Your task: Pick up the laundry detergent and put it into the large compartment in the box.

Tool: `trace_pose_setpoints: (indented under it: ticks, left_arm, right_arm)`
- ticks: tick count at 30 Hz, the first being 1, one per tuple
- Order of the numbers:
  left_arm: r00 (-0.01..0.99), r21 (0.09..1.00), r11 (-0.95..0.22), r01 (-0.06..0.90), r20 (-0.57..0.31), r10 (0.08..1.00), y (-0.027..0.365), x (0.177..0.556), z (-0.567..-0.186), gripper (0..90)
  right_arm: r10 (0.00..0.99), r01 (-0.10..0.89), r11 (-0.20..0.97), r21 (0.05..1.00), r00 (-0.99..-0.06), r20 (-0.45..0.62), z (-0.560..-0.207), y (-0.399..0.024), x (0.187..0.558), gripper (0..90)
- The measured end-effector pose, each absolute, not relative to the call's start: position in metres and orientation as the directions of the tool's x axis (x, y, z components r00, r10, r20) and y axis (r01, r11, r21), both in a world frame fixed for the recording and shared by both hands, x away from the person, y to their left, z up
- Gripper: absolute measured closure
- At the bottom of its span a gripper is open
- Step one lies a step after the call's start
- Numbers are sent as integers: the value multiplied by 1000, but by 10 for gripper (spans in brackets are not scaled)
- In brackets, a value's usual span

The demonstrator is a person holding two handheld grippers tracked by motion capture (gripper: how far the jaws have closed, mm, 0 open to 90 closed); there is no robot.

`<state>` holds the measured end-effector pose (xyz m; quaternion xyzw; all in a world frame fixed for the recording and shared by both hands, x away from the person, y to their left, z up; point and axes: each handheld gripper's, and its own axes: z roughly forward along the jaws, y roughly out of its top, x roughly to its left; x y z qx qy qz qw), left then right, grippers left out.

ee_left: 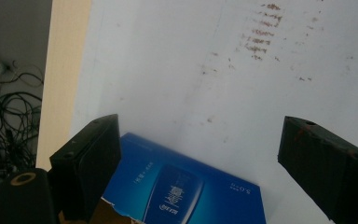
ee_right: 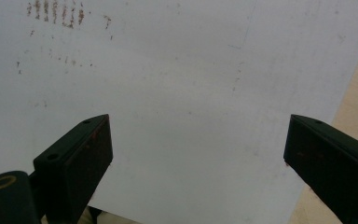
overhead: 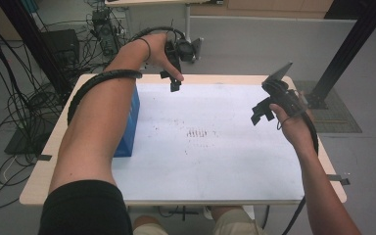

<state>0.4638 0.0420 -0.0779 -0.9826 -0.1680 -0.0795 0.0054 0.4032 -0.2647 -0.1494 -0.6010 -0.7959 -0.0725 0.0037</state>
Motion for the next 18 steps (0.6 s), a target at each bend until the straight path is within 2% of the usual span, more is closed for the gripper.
trace_pose_setpoints:
  ticks: [18]
  left_arm:
    - [929,22,-941,337,157,336,44,462,-78,130]
  right_arm:
    - [956,957,267,113,-278,94,-150,-263,402,74]
